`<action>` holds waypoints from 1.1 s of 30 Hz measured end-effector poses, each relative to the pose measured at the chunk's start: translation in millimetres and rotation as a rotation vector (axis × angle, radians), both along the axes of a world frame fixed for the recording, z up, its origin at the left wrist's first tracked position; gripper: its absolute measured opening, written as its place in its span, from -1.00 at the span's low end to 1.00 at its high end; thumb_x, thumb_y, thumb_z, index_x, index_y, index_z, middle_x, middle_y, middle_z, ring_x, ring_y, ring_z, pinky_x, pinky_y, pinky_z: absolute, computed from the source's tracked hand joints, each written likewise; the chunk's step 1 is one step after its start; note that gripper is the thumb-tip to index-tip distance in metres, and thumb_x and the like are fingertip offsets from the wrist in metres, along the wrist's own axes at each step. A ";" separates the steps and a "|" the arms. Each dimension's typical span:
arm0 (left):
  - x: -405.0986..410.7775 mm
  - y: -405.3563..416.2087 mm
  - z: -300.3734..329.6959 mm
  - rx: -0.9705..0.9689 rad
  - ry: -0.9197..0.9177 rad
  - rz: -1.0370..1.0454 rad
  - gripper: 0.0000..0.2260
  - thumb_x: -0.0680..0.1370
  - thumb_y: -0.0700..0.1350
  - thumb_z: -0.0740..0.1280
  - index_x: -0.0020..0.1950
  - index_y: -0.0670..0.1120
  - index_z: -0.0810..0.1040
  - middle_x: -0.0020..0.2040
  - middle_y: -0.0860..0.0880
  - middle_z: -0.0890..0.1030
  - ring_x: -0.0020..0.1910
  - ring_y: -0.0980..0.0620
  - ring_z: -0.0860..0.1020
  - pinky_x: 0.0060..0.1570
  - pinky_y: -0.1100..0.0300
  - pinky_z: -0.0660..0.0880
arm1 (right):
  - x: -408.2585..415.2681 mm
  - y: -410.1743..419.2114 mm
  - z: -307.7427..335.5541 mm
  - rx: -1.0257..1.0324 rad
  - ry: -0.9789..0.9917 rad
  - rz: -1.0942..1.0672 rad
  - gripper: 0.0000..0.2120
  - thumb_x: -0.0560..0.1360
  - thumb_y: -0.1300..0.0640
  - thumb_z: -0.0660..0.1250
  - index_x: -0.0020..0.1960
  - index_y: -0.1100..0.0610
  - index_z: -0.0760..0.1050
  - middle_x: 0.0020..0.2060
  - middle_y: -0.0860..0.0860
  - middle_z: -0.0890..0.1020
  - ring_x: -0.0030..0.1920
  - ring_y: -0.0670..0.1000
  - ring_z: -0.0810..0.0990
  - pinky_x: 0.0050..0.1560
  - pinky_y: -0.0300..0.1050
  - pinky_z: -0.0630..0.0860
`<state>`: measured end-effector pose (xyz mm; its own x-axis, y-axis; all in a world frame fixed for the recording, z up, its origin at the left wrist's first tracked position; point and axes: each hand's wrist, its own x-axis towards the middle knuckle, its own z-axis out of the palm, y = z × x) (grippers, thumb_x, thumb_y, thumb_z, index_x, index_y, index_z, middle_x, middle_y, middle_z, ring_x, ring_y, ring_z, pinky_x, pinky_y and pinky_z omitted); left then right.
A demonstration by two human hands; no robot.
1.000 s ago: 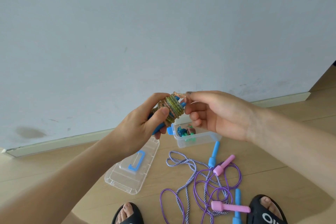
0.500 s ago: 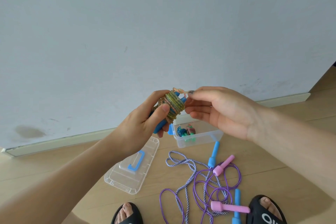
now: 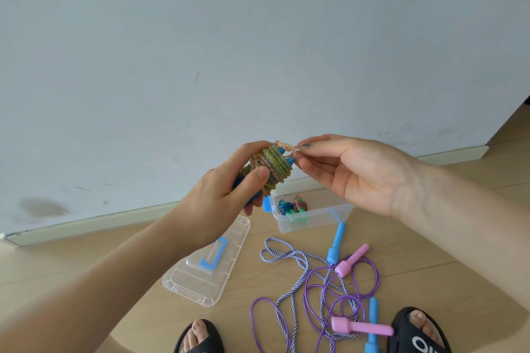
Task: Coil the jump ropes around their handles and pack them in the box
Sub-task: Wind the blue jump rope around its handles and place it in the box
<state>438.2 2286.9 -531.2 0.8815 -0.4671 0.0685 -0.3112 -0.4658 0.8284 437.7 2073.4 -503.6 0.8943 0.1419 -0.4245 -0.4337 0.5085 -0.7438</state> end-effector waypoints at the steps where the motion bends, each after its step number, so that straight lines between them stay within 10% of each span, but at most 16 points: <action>1: 0.2 -0.7 0.1 0.025 -0.018 0.010 -0.79 0.66 0.08 0.14 0.28 0.27 0.38 -0.25 -0.03 0.61 -0.30 0.00 0.55 -0.13 0.17 0.54 | -0.2 -0.1 0.8 0.005 0.011 -0.004 -0.90 0.51 0.43 0.31 -0.02 0.31 0.56 -0.23 0.18 0.69 -0.28 0.01 0.69 -0.18 -0.23 0.66; 33: 1.4 -7.1 -4.4 0.318 -0.170 0.035 -0.72 0.63 0.14 0.12 0.35 0.21 0.31 -0.28 0.09 0.59 -0.29 0.02 0.55 -0.18 0.01 0.53 | -2.0 6.5 -10.4 -0.251 -0.122 -0.050 -0.98 0.48 0.36 0.40 -0.12 0.33 0.58 -0.13 0.17 0.67 -0.13 0.00 0.67 -0.06 -0.25 0.63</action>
<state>439.7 2279.7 -535.7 0.8860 -0.4582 0.0712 -0.4111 -0.7050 0.5779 435.7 2079.9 -514.0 0.9443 0.0006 -0.3292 -0.3120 0.3204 -0.8944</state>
